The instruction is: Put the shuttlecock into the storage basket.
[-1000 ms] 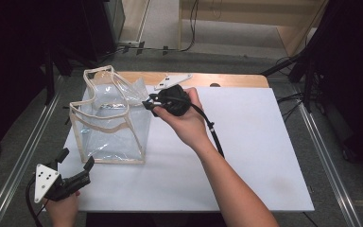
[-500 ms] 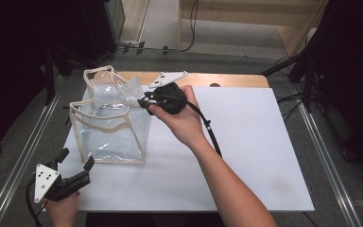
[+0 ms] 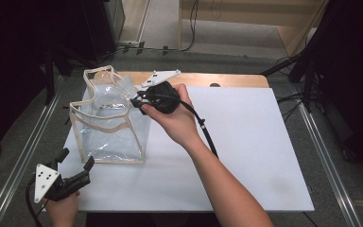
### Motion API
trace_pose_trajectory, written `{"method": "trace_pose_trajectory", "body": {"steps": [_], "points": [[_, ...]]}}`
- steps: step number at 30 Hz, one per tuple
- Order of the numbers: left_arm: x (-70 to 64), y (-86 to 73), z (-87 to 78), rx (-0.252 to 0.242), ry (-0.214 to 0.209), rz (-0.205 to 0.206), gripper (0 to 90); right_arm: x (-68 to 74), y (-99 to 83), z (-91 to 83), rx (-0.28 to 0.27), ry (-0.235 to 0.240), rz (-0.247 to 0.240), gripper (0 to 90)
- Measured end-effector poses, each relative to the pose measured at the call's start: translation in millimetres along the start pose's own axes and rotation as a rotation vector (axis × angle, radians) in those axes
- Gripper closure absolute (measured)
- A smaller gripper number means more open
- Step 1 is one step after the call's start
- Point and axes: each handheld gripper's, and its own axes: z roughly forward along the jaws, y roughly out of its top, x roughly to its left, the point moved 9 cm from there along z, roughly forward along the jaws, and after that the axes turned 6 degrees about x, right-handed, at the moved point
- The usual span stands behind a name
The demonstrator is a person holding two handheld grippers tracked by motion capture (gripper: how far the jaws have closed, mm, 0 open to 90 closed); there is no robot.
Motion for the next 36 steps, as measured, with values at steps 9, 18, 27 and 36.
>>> {"method": "trace_pose_trajectory", "body": {"steps": [9,18,27,36], "points": [[0.0,0.0,-0.1,0.0,-0.001,0.0,13.7,9.1,7.2,4.1,-0.009,0.016,-0.006,62.8],[0.1,0.0,-0.2,0.0,-0.001,-0.002,13.7,14.3,10.9,7.3,-0.012,0.025,-0.012,62.8],[0.2,0.0,-0.2,0.0,-0.003,-0.003,13.7,20.7,15.1,11.4,-0.016,0.036,-0.021,62.8],[0.2,0.3,-0.1,-0.003,-0.004,-0.006,13.7,27.7,15.8,15.6,-0.013,0.06,-0.018,62.7]]}}
